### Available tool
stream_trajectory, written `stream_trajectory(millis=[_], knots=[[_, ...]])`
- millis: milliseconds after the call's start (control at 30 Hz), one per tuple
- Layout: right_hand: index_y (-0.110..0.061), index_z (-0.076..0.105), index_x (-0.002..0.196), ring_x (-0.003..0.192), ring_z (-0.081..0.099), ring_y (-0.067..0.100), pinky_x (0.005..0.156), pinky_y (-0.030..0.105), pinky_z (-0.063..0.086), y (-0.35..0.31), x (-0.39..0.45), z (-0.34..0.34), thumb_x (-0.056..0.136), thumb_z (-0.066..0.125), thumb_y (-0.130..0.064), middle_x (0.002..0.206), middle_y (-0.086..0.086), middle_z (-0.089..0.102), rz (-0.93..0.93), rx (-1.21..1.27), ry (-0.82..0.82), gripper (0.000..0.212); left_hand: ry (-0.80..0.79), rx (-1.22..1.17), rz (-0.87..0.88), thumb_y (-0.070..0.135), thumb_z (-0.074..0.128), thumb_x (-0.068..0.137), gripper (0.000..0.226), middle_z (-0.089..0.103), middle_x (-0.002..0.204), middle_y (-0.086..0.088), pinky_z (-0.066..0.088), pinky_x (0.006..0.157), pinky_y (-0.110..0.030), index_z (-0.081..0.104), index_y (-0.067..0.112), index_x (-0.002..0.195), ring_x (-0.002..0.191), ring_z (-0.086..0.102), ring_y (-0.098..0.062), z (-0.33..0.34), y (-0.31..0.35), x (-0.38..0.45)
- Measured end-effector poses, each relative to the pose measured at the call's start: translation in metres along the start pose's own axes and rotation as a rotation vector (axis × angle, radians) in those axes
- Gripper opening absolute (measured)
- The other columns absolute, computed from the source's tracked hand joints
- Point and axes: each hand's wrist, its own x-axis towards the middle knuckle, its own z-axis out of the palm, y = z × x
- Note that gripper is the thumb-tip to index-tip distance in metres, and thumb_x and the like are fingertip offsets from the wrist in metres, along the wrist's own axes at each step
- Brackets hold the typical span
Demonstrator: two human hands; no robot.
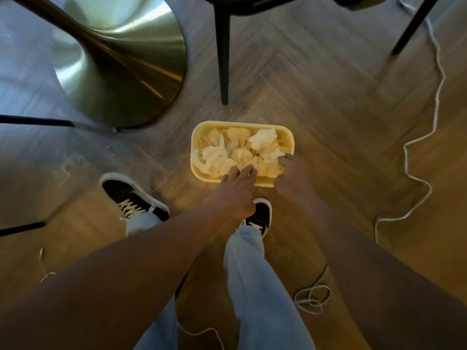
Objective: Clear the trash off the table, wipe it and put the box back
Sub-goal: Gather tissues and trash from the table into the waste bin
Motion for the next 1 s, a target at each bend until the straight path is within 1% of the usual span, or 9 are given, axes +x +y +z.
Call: stream_trajectory(millis=[100, 167, 233, 300, 400, 533, 700, 833, 1000], knots=[[-0.005, 0.045, 0.139, 0.134, 0.038, 0.024, 0.107, 0.030, 0.032, -0.010, -0.014, -0.009, 0.090, 0.048, -0.005, 0.145, 0.010, 0.042, 0.038, 0.046, 0.085, 0.049, -0.077, 0.031, -0.002, 0.029, 0.061, 0.086, 0.077, 0.006, 0.158, -0.009, 0.027, 0.108, -0.047, 0.019, 0.008, 0.147, 0.139, 0.014, -0.036, -0.002, -0.001, 0.005], [-0.008, 0.047, 0.139, 0.129, 0.044, 0.024, 0.103, 0.033, 0.037, -0.016, -0.023, -0.018, 0.090, 0.047, -0.008, 0.142, 0.009, 0.045, 0.026, 0.048, 0.126, 0.048, -0.130, -0.010, 0.028, 0.028, 0.061, 0.084, 0.065, 0.015, 0.155, -0.017, 0.030, 0.109, -0.051, 0.033, 0.007, 0.140, 0.142, 0.015, -0.037, -0.008, -0.002, 0.004], [-0.010, 0.050, 0.135, 0.120, 0.050, 0.026, 0.100, 0.038, 0.043, -0.021, -0.032, -0.024, 0.090, 0.048, -0.009, 0.135, 0.011, 0.049, 0.016, 0.041, 0.145, 0.045, -0.127, -0.101, 0.034, 0.025, 0.062, 0.082, 0.055, 0.031, 0.147, -0.021, 0.038, 0.104, -0.051, 0.045, 0.009, 0.133, 0.140, 0.026, -0.035, -0.018, -0.002, -0.003], [-0.011, 0.053, 0.133, 0.112, 0.054, 0.028, 0.095, 0.041, 0.047, -0.029, -0.041, -0.030, 0.091, 0.049, -0.009, 0.130, 0.013, 0.050, 0.017, 0.056, 0.148, 0.042, -0.063, -0.212, 0.011, 0.023, 0.061, 0.083, 0.049, 0.043, 0.139, -0.017, 0.044, 0.100, -0.045, 0.051, 0.014, 0.131, 0.134, 0.038, -0.032, -0.031, -0.002, -0.016], [-0.013, 0.056, 0.130, 0.104, 0.058, 0.025, 0.082, 0.032, 0.047, -0.045, -0.056, -0.040, 0.090, 0.050, -0.011, 0.125, 0.012, 0.054, 0.022, 0.069, 0.154, 0.040, 0.043, -0.315, -0.025, 0.027, 0.059, 0.088, 0.045, 0.048, 0.131, -0.010, 0.046, 0.097, -0.040, 0.053, 0.018, 0.131, 0.121, 0.050, -0.026, -0.051, -0.003, -0.040], [-0.017, 0.059, 0.125, 0.104, 0.058, 0.021, 0.080, 0.027, 0.045, -0.078, -0.084, -0.056, 0.089, 0.052, -0.012, 0.126, 0.008, 0.057, 0.008, 0.106, 0.134, 0.037, 0.176, -0.430, -0.073, 0.033, 0.056, 0.091, 0.037, 0.051, 0.128, -0.004, 0.045, 0.095, -0.036, 0.057, 0.021, 0.126, 0.114, 0.052, -0.020, -0.078, -0.002, -0.082], [-0.020, 0.060, 0.123, 0.102, 0.056, 0.013, 0.080, 0.024, 0.042, -0.131, -0.131, -0.079, 0.091, 0.051, -0.013, 0.124, 0.002, 0.060, -0.070, 0.164, 0.132, 0.034, 0.421, -0.640, -0.107, 0.033, 0.053, 0.093, 0.027, 0.062, 0.117, 0.001, 0.052, 0.085, -0.037, 0.063, 0.023, 0.116, 0.094, 0.061, -0.012, -0.118, 0.009, -0.144], [-0.028, 0.056, 0.125, 0.091, 0.050, 0.004, 0.069, 0.016, 0.039, -0.180, -0.169, -0.107, 0.093, 0.051, -0.016, 0.125, -0.004, 0.056, -0.107, 0.204, 0.174, 0.035, 0.583, -0.765, -0.074, 0.030, 0.052, 0.095, 0.024, 0.067, 0.106, 0.005, 0.052, 0.077, -0.029, 0.066, 0.018, 0.112, 0.085, 0.061, -0.007, -0.164, 0.025, -0.209], [-0.025, 0.052, 0.128, 0.103, 0.047, 0.005, 0.071, 0.012, 0.037, -0.248, -0.230, -0.150, 0.094, 0.052, -0.011, 0.131, -0.002, 0.051, -0.204, 0.297, 0.296, 0.037, 0.704, -0.899, -0.033, 0.033, 0.055, 0.094, 0.016, 0.062, 0.094, 0.017, 0.044, 0.068, -0.012, 0.066, 0.028, 0.104, 0.082, 0.058, 0.002, -0.206, 0.037, -0.292]])
